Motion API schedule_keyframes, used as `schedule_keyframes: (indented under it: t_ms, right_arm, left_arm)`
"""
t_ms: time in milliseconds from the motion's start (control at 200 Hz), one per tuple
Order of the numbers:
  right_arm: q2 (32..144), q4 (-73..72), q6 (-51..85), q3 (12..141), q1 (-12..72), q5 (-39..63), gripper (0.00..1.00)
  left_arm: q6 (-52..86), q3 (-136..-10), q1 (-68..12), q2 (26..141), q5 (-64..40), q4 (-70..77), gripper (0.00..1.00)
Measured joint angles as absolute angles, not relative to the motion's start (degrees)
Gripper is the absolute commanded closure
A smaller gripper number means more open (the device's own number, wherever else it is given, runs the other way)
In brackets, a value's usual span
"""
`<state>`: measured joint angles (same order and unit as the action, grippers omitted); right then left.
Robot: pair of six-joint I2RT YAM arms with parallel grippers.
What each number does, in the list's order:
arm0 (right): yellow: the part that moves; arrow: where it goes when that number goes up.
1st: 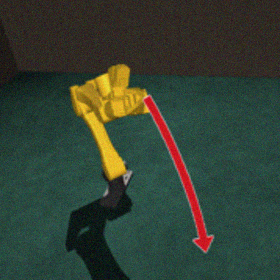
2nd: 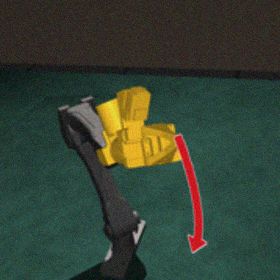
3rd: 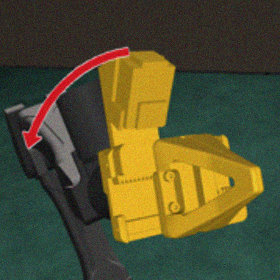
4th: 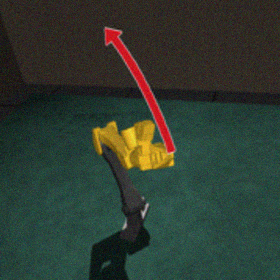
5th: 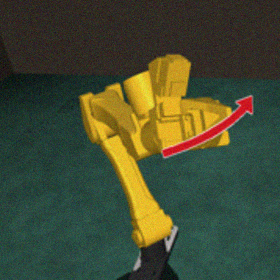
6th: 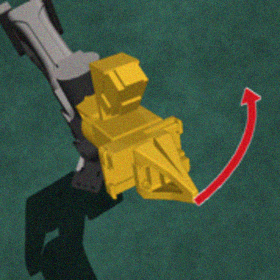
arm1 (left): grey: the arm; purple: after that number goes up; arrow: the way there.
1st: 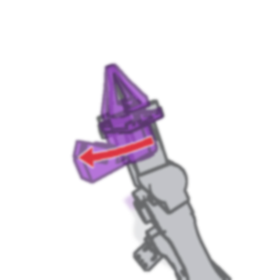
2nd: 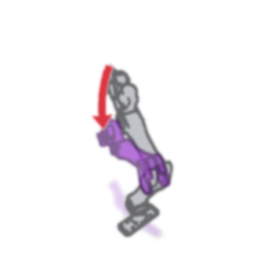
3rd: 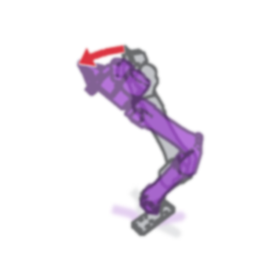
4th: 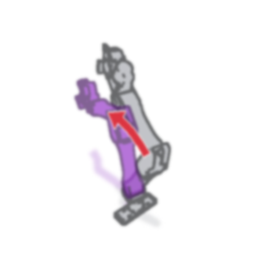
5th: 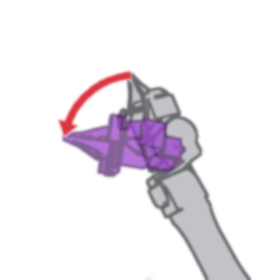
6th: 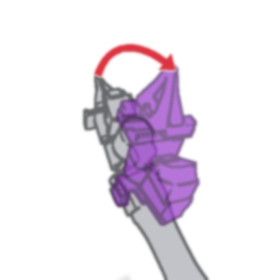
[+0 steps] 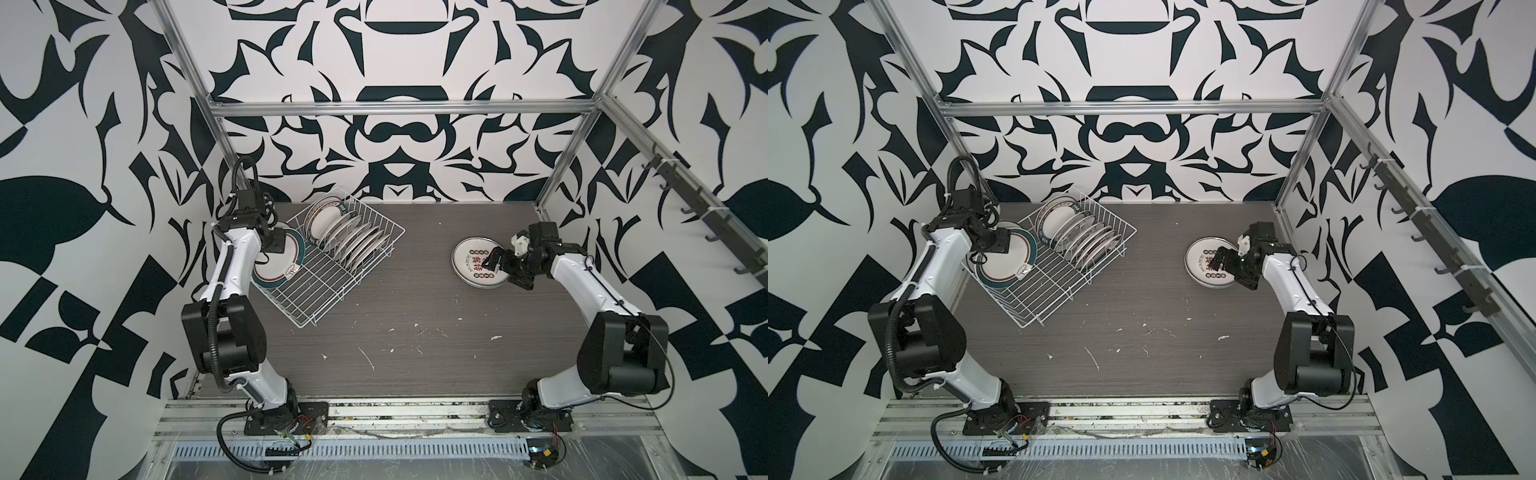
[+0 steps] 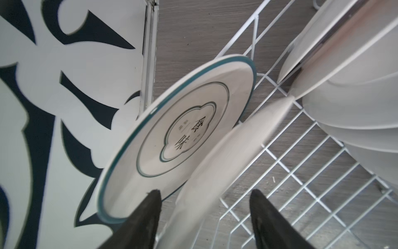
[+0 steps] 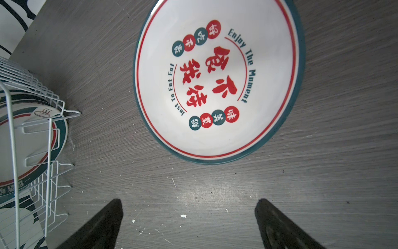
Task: Unload the plates from the dish rack
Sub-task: Pick up a plate from the dish rack.
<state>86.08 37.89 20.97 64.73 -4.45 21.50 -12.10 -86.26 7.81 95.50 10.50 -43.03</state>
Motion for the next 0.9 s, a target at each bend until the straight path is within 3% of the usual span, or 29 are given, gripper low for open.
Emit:
schedule_keyframes:
  t_ms: [490, 900]
  right_arm:
    - [86.2, 37.6, 20.8, 64.7, -4.4, 23.8, 0.00]
    - [86.2, 36.9, 20.8, 64.6, -4.4, 26.3, 0.00]
  left_arm:
    - [-12.6, -85.5, 7.9, 95.5, 11.3, -41.7, 0.72]
    - [-10.5, -83.1, 8.1, 95.1, 10.7, -41.3, 0.90]
